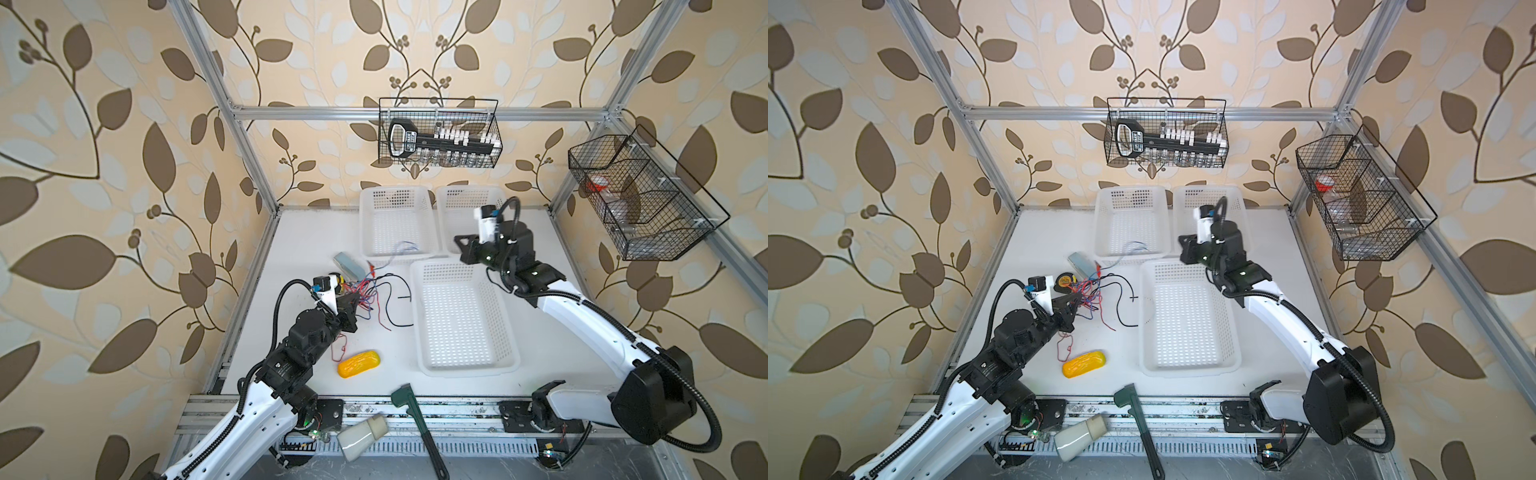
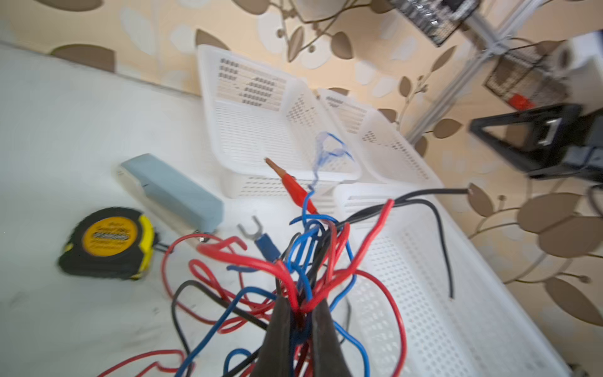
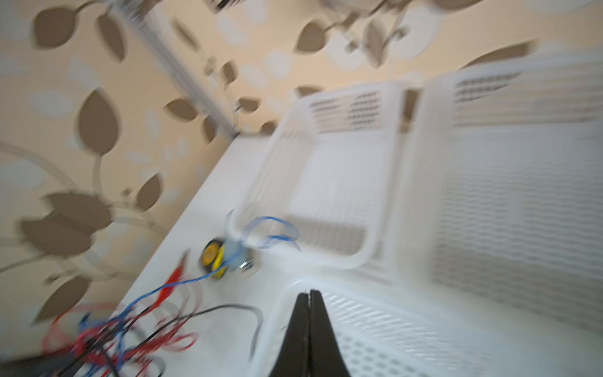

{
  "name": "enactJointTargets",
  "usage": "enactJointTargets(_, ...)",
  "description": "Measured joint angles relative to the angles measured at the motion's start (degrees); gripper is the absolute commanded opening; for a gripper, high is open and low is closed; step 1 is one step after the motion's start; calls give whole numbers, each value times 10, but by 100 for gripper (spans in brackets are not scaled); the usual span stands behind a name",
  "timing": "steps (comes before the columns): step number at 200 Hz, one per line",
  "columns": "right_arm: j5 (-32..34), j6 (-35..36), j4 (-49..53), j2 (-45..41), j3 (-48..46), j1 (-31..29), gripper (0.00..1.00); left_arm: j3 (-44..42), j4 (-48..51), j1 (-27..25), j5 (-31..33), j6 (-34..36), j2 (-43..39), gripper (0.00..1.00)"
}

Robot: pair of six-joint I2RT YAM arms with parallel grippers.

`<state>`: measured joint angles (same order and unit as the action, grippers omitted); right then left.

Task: Untangle the cables

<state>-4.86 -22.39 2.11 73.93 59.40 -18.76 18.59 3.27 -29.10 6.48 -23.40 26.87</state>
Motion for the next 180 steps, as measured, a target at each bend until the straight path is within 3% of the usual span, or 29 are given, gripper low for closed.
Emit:
enactJointTargets(15, 28, 8, -7, -12, 0, 2, 0, -19, 5, 4, 3, 7, 7, 0)
enactJointTargets(56, 35, 52, -13, -7, 16, -95, 0, -27, -22, 4, -20, 13, 52, 0)
enactJointTargets(107, -17, 95, -16, 3, 17, -176, 13, -15, -53, 4, -39, 20, 71, 0)
enactJointTargets(180, -87, 115, -52, 52, -34, -278, 16, 12, -90, 4, -68, 16, 51, 0)
